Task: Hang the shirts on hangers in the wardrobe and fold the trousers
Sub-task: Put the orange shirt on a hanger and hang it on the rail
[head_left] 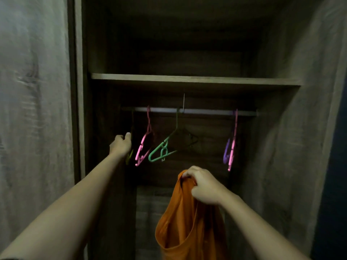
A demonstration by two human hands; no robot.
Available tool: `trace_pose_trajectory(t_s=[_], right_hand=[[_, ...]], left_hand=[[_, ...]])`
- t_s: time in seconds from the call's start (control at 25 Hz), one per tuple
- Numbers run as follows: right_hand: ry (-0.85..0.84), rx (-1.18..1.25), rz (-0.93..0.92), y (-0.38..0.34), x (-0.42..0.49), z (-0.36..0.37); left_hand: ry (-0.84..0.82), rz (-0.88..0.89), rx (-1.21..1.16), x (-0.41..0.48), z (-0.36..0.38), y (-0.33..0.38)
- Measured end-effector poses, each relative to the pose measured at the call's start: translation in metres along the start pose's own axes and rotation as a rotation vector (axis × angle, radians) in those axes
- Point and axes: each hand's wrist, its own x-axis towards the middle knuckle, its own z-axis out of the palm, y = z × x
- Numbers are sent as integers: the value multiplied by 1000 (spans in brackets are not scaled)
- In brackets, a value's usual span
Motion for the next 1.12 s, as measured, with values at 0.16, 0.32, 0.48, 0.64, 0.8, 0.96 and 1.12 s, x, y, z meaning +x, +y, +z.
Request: trace_pose_trajectory(t_s=[0.16, 0.32, 0.48, 0.64, 0.8, 0.96, 1.12], right_hand=[[21, 6, 47, 8, -3, -8], [42, 8, 37, 10, -7, -12], [37, 8, 1, 4, -3, -7], [5, 11, -49, -9, 6, 9], [-42, -5, -56, -21, 17, 26], [-114, -22, -56, -30, 22, 54], [-157, -39, -32, -41, 21, 80]], left_hand=[[6, 9, 97, 22, 19, 8], [83, 89, 140, 31, 23, 15], [175, 179, 198, 21, 17, 17], [238, 240, 194, -2, -5, 6], [245, 303, 267, -42, -32, -10], [239, 295, 406, -89, -62, -37], [203, 263, 465, -137, -97, -67]])
